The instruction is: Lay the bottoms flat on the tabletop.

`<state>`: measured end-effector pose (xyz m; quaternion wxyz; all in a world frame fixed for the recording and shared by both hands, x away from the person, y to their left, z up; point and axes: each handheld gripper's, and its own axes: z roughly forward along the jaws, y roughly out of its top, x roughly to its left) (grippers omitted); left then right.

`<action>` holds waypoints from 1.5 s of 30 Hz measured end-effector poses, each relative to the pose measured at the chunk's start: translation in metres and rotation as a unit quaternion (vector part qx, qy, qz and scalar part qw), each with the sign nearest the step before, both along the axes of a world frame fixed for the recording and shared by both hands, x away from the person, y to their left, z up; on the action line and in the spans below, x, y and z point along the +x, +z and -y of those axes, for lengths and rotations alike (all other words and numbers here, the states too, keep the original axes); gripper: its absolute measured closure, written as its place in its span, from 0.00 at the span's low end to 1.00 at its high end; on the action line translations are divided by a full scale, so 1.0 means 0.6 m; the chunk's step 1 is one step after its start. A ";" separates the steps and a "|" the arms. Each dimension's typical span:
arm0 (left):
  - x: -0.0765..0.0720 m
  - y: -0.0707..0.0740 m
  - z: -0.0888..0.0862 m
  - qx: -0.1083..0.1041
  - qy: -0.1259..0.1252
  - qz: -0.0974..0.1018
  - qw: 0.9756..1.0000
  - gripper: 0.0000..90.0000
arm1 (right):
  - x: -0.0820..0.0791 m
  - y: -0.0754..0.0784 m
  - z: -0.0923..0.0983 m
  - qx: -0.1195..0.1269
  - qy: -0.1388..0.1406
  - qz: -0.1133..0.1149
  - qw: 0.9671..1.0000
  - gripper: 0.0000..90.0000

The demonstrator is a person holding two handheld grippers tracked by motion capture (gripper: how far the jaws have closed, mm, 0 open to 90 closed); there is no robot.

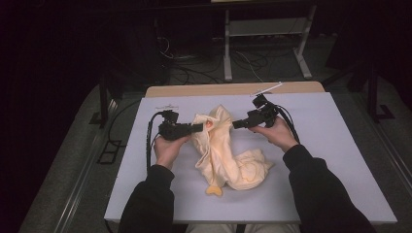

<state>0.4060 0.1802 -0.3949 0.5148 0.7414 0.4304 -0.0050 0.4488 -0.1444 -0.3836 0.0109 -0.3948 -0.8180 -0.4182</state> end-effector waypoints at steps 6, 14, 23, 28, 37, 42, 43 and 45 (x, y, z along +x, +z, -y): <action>-0.006 -0.002 -0.006 -0.003 -0.004 0.001 1.000 0.81 | 0.022 -0.017 -0.019 0.012 0.012 -0.002 1.000 0.05; -0.007 -0.004 -0.011 -0.007 -0.006 0.002 1.000 0.81 | 0.047 -0.047 -0.062 0.007 0.017 -0.003 1.000 0.12; -0.003 -0.008 -0.016 -0.008 -0.002 0.000 1.000 0.81 | 0.049 -0.051 -0.077 0.042 0.023 0.002 0.999 0.89; 0.009 -0.004 0.001 -0.007 -0.008 0.003 1.000 0.81 | 0.045 -0.030 -0.066 0.017 0.012 0.009 1.000 0.93; 0.048 0.009 0.055 -0.004 -0.035 0.003 0.999 0.80 | 0.027 -0.009 0.013 0.047 -0.011 -0.012 0.999 0.93; 0.061 0.005 0.088 -0.018 -0.054 0.003 0.998 0.80 | 0.001 -0.003 0.060 0.058 -0.018 -0.016 0.998 0.94; 0.064 0.004 0.096 -0.016 -0.058 0.003 0.998 0.80 | -0.007 -0.002 0.067 0.060 -0.019 -0.016 0.998 0.94; 0.069 0.004 0.111 -0.012 -0.068 0.001 0.998 0.80 | -0.023 -0.001 0.076 0.059 -0.017 -0.015 0.998 0.94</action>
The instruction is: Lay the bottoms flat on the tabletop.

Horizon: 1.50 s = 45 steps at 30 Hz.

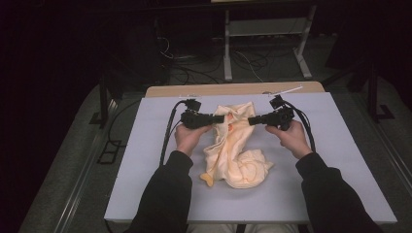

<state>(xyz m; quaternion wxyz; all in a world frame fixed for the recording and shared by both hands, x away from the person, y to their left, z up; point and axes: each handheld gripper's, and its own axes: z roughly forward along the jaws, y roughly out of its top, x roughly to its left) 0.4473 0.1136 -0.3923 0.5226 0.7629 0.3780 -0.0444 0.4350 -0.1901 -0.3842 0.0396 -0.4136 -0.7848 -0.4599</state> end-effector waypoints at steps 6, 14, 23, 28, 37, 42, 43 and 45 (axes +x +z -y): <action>-0.001 -0.001 0.030 0.002 -0.022 0.000 1.000 0.80 | -0.036 0.006 0.020 -0.009 0.002 0.002 1.000 0.94; -0.015 0.004 0.029 0.015 -0.007 0.006 1.000 0.68 | -0.052 -0.008 0.027 0.001 -0.015 -0.004 1.000 0.94; -0.037 0.006 -0.034 0.005 0.024 -0.012 1.000 0.48 | -0.050 -0.042 0.037 0.034 -0.037 -0.017 0.999 0.94; -0.065 -0.007 -0.067 0.011 0.027 -0.016 0.999 0.43 | -0.047 -0.053 0.042 0.037 -0.042 -0.028 0.998 0.94; -0.100 -0.053 -0.103 0.016 0.036 -0.039 0.998 0.40 | -0.048 -0.061 0.043 0.042 -0.045 -0.033 0.998 0.94; -0.111 -0.067 -0.103 0.021 0.036 -0.044 0.998 0.39 | -0.048 -0.065 0.044 0.040 -0.047 -0.036 0.997 0.94; -0.113 -0.070 -0.103 0.021 0.036 -0.045 0.998 0.39 | -0.047 -0.066 0.044 0.040 -0.046 -0.037 0.997 0.94; -0.119 -0.077 -0.098 0.036 0.030 -0.052 0.998 0.39 | -0.048 -0.067 0.045 0.040 -0.046 -0.035 0.998 0.94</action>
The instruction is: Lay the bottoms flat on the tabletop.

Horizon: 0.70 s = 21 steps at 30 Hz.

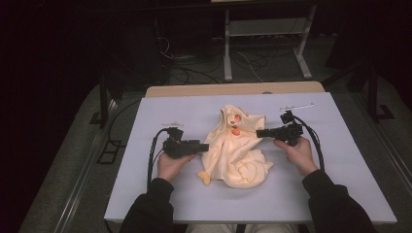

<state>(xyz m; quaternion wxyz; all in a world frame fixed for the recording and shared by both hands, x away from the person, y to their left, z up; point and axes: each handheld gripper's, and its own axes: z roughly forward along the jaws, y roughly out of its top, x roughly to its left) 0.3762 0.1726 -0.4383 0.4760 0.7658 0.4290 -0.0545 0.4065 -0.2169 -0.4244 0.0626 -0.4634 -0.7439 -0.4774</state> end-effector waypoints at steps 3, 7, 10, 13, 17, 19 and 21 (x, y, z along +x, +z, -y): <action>-0.008 -0.005 0.008 0.020 -0.011 -0.002 1.000 0.39 | -0.002 0.001 0.000 0.000 -0.001 -0.002 1.000 0.94; -0.013 -0.008 0.017 0.037 -0.024 -0.009 0.999 0.46 | -0.003 0.000 0.000 -0.001 -0.001 -0.002 1.000 0.94; -0.011 -0.013 0.019 0.039 -0.027 -0.021 0.999 0.54 | -0.001 -0.002 0.001 -0.002 0.000 -0.005 1.000 0.94; -0.009 -0.016 0.019 0.045 -0.029 -0.019 0.998 0.61 | -0.001 -0.003 0.001 -0.003 0.000 -0.005 1.000 0.94; -0.009 -0.014 0.020 0.060 -0.033 -0.012 0.998 0.69 | -0.001 -0.003 0.001 -0.004 0.000 -0.005 1.000 0.94; -0.010 -0.009 0.021 0.067 -0.030 -0.003 0.997 0.76 | -0.001 -0.002 0.002 -0.005 0.000 -0.007 1.000 0.94; -0.009 -0.006 0.022 0.070 -0.028 0.001 0.997 0.79 | -0.002 -0.001 0.004 -0.008 0.000 -0.008 1.000 0.94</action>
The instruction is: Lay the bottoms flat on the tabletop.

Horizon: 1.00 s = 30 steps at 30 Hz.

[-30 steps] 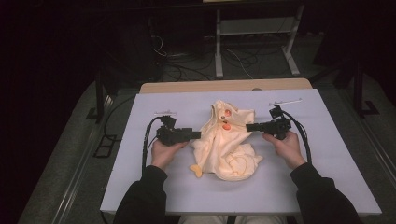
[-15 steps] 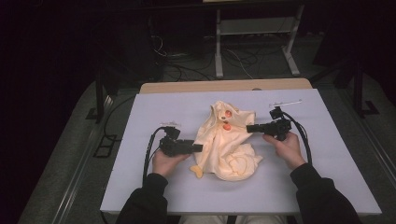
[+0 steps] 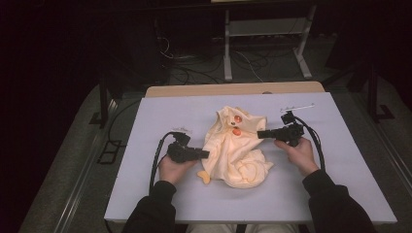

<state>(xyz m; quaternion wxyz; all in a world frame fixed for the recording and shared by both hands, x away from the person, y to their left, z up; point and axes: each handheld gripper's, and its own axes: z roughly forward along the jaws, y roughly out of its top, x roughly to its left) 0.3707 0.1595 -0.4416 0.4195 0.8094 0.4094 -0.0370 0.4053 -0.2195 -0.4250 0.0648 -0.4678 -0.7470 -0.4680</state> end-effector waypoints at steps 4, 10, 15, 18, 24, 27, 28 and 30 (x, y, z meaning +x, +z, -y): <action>0.008 0.003 0.000 0.011 0.003 0.009 1.000 0.81 | -0.010 0.004 0.009 0.000 0.000 -0.009 1.000 0.94; 0.027 0.009 -0.004 0.021 0.000 0.005 1.000 0.84 | -0.030 0.006 0.023 0.012 0.008 -0.034 0.999 0.94; 0.044 0.017 0.005 0.037 -0.004 0.014 0.999 0.84 | -0.047 0.001 0.032 0.010 0.011 -0.053 0.998 0.94; 0.054 0.024 0.012 0.047 -0.008 0.019 0.999 0.84 | -0.055 0.001 0.036 0.019 0.012 -0.059 0.998 0.94; 0.075 0.048 0.021 0.069 -0.019 0.027 0.997 0.84 | -0.076 0.002 0.038 0.034 0.023 -0.069 0.997 0.94; 0.086 0.061 0.024 0.076 -0.020 0.032 0.996 0.85 | -0.087 0.003 0.035 0.042 0.032 -0.076 0.996 0.94; 0.091 0.067 0.025 0.075 -0.020 0.031 0.996 0.85 | -0.089 0.003 0.034 0.046 0.035 -0.076 0.995 0.94; 0.098 0.073 0.028 0.069 -0.025 0.031 0.997 0.85 | -0.095 0.004 0.030 0.061 0.045 -0.082 0.994 0.94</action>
